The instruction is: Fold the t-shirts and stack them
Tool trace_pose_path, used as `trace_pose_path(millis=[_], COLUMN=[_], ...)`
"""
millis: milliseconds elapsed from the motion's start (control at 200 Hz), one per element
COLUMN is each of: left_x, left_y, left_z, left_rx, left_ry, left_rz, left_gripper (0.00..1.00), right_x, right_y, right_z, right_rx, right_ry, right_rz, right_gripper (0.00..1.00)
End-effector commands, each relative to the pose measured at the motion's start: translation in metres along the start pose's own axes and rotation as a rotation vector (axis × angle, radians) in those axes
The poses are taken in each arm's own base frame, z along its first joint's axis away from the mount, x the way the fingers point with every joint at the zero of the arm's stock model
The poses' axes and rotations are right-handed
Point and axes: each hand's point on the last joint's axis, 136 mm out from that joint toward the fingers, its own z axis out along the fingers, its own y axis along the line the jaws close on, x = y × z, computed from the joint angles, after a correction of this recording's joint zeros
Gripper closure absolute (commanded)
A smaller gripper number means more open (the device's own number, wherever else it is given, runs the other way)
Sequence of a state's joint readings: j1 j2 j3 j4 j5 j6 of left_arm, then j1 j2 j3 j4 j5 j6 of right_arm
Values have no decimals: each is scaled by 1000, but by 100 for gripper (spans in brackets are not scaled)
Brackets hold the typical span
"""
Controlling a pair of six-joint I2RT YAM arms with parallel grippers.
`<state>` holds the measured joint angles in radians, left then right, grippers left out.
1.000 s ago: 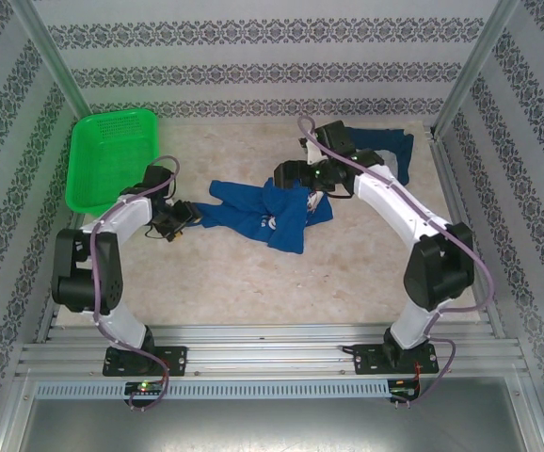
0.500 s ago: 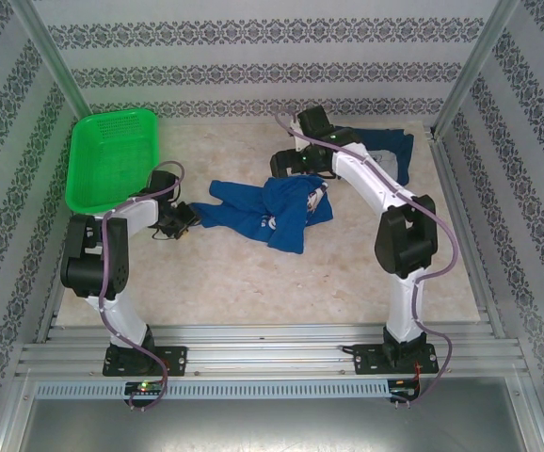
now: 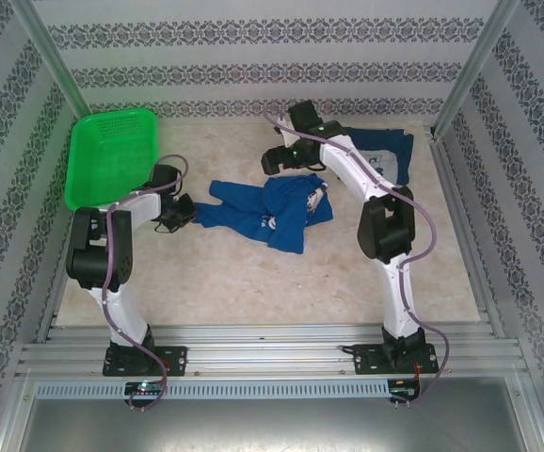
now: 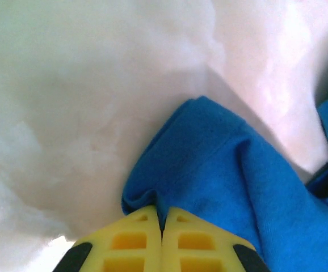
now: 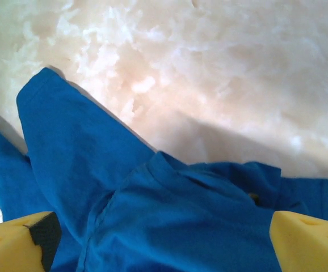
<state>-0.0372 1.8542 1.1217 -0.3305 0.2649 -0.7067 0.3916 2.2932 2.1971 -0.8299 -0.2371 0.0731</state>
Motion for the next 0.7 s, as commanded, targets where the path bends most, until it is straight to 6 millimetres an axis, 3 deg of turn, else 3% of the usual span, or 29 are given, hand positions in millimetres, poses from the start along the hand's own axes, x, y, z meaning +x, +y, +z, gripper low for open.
trace_pose_path(millis=[0, 105, 225, 380, 545, 694], left_x=[-12, -15, -17, -13, -4, 4], left_y=[-11, -18, -32, -38, -41, -39], left_z=[-16, -41, -76, -108, -117, -113], left_rx=[42, 67, 124, 161, 196, 205], left_ry=[-43, -85, -137, -183, -172, -157], left_rz=[39, 51, 64, 76, 75, 77], left_gripper=[100, 100, 100, 100, 100, 100], right_x=[16, 16, 19, 42, 65, 81], right_y=[-5, 10, 23, 41, 50, 39], right_z=[12, 8, -14, -25, -8, 15], right_rx=[-54, -61, 12, 108, 218, 308], right_ry=[99, 101, 88, 144, 193, 242], right_rz=[39, 14, 12, 71, 144, 152], right_gripper=[10, 12, 11, 11, 13, 19])
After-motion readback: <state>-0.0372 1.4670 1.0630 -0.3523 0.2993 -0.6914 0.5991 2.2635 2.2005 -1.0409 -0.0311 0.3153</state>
